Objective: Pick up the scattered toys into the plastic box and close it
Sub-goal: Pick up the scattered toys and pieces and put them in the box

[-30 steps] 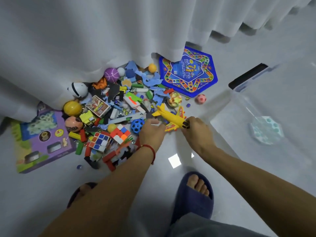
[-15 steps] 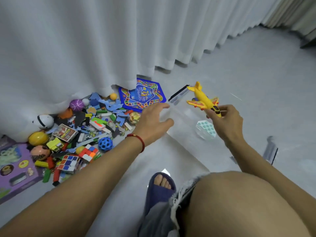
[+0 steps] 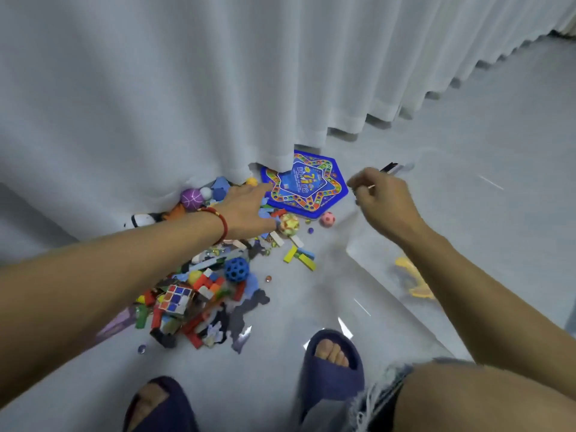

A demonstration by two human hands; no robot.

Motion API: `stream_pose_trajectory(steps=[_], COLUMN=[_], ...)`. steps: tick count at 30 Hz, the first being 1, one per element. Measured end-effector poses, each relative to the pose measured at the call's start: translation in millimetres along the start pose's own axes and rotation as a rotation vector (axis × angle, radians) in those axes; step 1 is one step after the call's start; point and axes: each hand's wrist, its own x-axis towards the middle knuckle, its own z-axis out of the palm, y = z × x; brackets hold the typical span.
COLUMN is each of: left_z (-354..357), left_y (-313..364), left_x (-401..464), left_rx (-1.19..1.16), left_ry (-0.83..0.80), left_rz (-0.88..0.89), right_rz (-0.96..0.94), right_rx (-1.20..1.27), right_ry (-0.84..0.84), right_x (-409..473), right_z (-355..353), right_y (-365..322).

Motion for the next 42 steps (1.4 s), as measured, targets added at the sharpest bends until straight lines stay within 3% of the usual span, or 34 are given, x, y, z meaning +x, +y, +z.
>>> stream_pose_trajectory(steps=[4,7,13,16,19,22,27,30,32,34,38,42], left_z=[11,32,105,134,143,135,96,61,43,34,26,7], left_y=[-37,-55,-84,-95,-101,-97,-58,-2,42,85,156,173], left_x=[12,32,46,43,46,47,41,33,27,21,17,12], left_rx=[0.188,0.233,0.444,0.549,0.534,0.485,0.132,-0.439,-0.859,-1.137,-1.344,-1.31], left_ry=[-0.105,-0.159,-0.368,-0.403,-0.379,-0.343,-0.077,0.08,0.065,0.029,-0.007,-0.094], left_rz=[-0.003,0.009,-0.034,-0.013,-0.021,-0.031,-0.124,-0.192,-0.205,-0.178,-0.141,-0.141], right_rz=[-0.136,-0.106,-0.062,-0.041,-0.029,0.064,0.149,0.16,0.223,0.372,0.626,0.585], right_rx=[-0.219,-0.435,-0.591,-0.631,-0.544,-0.268,0.066,0.22,0.327,0.423,0.685,0.591], right_ry=[-0.402,-0.542,-0.518,-0.416,-0.307,-0.237,-0.106,0.097,0.254,0.318,0.21,0.133], right_x=[24,38,77,79,70,52,-4,-29,-35,-33,-31,-39], right_z=[98,161,228,249,255,236,155,84,37,-3,-49,-71], right_y=[-25,-7,27,35,37,33,5,2,11,30,67,56])
